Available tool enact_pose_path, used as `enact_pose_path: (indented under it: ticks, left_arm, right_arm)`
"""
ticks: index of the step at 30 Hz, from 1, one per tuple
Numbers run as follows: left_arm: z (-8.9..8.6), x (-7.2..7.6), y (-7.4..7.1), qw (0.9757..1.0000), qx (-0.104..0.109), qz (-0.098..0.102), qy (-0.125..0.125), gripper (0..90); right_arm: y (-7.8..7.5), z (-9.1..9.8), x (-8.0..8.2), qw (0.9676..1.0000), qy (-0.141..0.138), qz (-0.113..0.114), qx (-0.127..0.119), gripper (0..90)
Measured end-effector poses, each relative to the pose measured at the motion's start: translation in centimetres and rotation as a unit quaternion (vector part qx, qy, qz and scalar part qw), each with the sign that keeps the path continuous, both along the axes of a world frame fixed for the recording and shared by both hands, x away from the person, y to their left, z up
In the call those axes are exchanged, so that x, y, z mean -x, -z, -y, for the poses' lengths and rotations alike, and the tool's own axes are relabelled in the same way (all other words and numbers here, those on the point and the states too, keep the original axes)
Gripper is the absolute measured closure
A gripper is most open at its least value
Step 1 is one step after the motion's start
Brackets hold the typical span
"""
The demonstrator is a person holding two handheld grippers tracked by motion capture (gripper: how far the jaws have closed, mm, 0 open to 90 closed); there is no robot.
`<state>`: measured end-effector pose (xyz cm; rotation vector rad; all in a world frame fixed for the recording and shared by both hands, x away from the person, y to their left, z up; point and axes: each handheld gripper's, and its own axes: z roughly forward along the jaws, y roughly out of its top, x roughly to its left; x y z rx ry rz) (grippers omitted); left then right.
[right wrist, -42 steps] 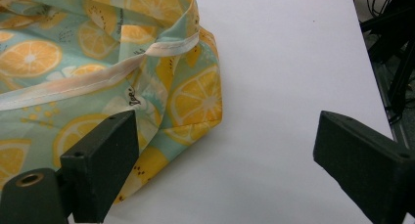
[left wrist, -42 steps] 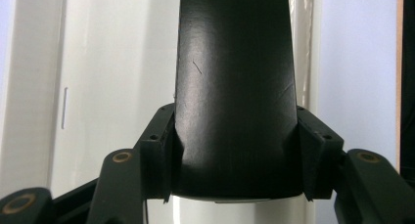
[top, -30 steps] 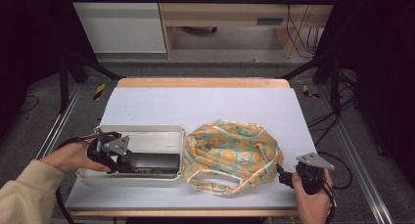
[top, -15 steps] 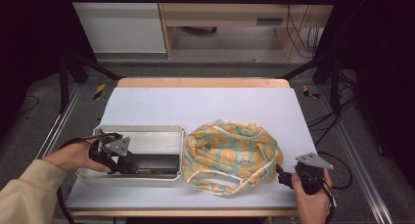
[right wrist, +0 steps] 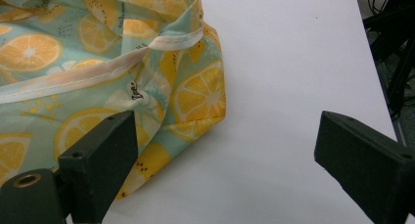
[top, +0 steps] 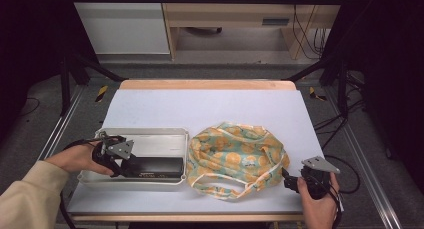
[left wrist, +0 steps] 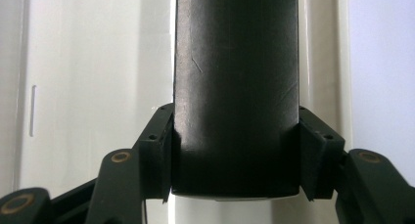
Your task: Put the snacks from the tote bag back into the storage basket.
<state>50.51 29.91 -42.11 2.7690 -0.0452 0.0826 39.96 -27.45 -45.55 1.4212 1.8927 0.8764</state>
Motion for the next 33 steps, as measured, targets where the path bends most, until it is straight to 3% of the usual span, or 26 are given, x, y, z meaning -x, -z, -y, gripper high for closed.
enact_pose_path:
  ticks: [2,4,6,10,19,26,33]
  left_arm:
    - [0.0,0.0,0.1,1.0,0.0,-0.004,0.0,41.3]
    - [0.0,0.1,0.1,0.9999,0.002,-0.01,-0.004,32.7]
    - [0.1,0.3,-0.1,0.9999,0.002,-0.005,-0.011,22.9]
    - [0.1,0.6,-0.8,0.9993,0.02,0.004,-0.031,17.6]
    - [0.4,0.3,-1.5,0.9971,0.029,0.017,-0.068,13.5]
    - [0.9,0.3,-1.9,0.9965,0.03,0.017,-0.076,10.7]
    - [1.8,0.8,-2.8,0.9954,0.046,0.027,-0.08,9.5]
  right_arm:
    - [0.0,0.0,0.0,1.0,0.0,0.0,-0.001,9.3]
    - [0.0,0.0,0.0,1.0,-0.001,-0.001,-0.001,9.2]
    - [0.0,0.0,0.0,1.0,-0.001,-0.002,-0.004,9.1]
    - [0.0,-0.1,-0.1,1.0,0.0,-0.002,-0.005,9.1]
    - [0.0,-0.1,-0.1,1.0,-0.002,-0.001,-0.006,9.1]
    - [0.0,0.0,-0.1,1.0,-0.003,-0.001,-0.009,9.0]
    - [0.0,-0.1,-0.1,1.0,-0.003,-0.003,-0.007,8.9]
